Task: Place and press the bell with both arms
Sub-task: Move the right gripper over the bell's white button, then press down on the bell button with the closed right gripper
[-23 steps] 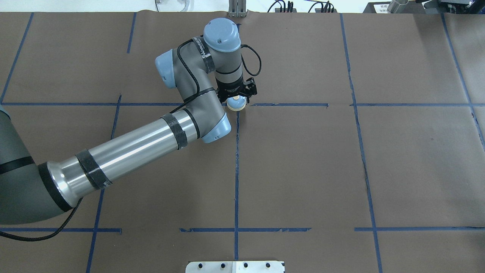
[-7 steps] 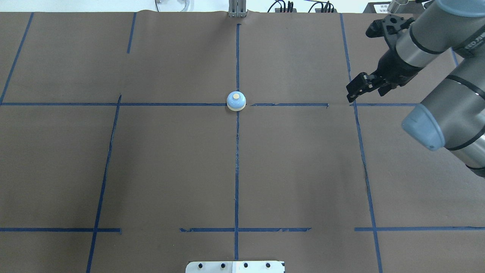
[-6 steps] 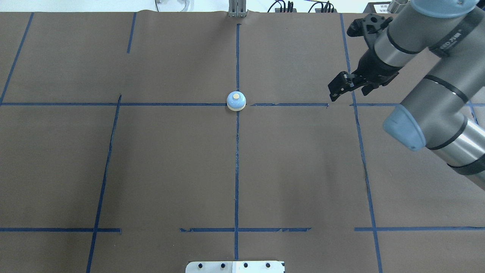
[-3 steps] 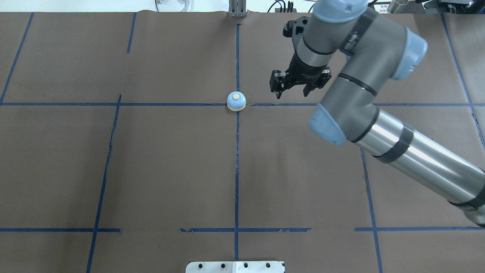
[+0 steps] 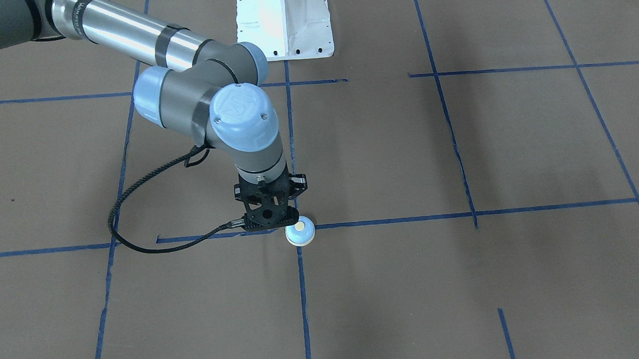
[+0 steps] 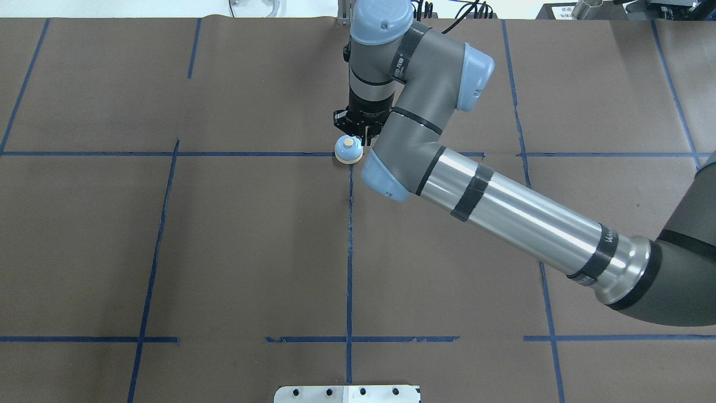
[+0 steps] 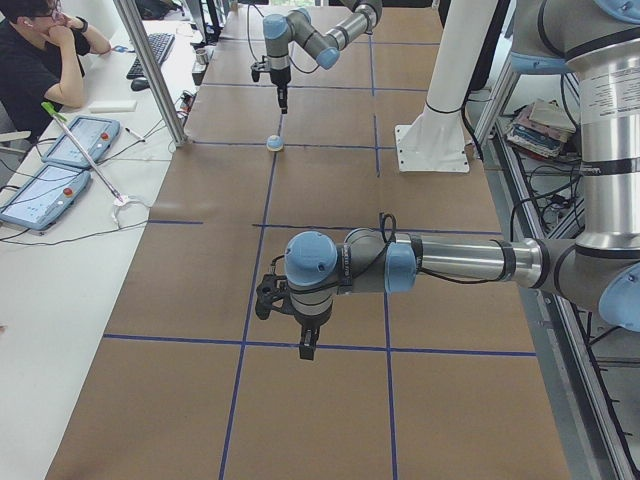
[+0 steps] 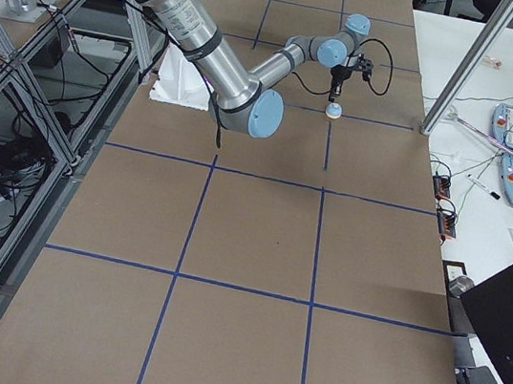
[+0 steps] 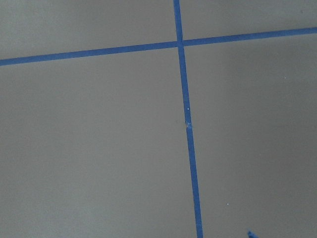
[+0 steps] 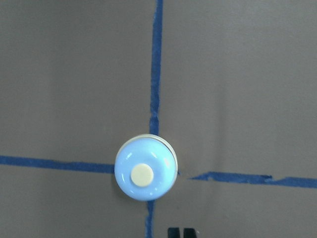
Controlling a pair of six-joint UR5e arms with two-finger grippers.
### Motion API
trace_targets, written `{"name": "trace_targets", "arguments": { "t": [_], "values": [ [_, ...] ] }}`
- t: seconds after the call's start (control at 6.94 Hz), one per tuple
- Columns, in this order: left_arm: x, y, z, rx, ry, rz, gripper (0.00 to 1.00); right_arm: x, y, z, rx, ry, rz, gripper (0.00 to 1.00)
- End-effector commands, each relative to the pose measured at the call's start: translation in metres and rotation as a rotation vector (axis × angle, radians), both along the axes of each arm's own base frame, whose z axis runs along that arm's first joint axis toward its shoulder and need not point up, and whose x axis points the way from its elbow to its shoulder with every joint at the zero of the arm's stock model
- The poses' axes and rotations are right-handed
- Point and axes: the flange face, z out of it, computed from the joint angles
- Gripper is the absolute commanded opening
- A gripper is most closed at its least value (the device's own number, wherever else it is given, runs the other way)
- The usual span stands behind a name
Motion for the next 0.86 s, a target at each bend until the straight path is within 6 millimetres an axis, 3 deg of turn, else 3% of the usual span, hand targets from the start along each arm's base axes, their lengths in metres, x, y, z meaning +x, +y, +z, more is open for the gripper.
{"name": "trace_targets", "arguments": {
  "t": [0.0,0.43,0.72],
  "values": [
    [0.0,0.0,0.0,0.0,0.0,0.0,1.0,-0.03,-0.011,-0.006,0.003,0.021,0.02,0.0],
    [0.0,0.0,0.0,0.0,-0.006,0.0,1.0,-0.045,-0.02,0.008,0.033,0.0,0.027,0.0],
    [0.0,0.0,0.0,0.0,-0.006,0.0,1.0,-0.055,-0.015,0.013,0.042,0.021,0.033,0.0]
  ]
}}
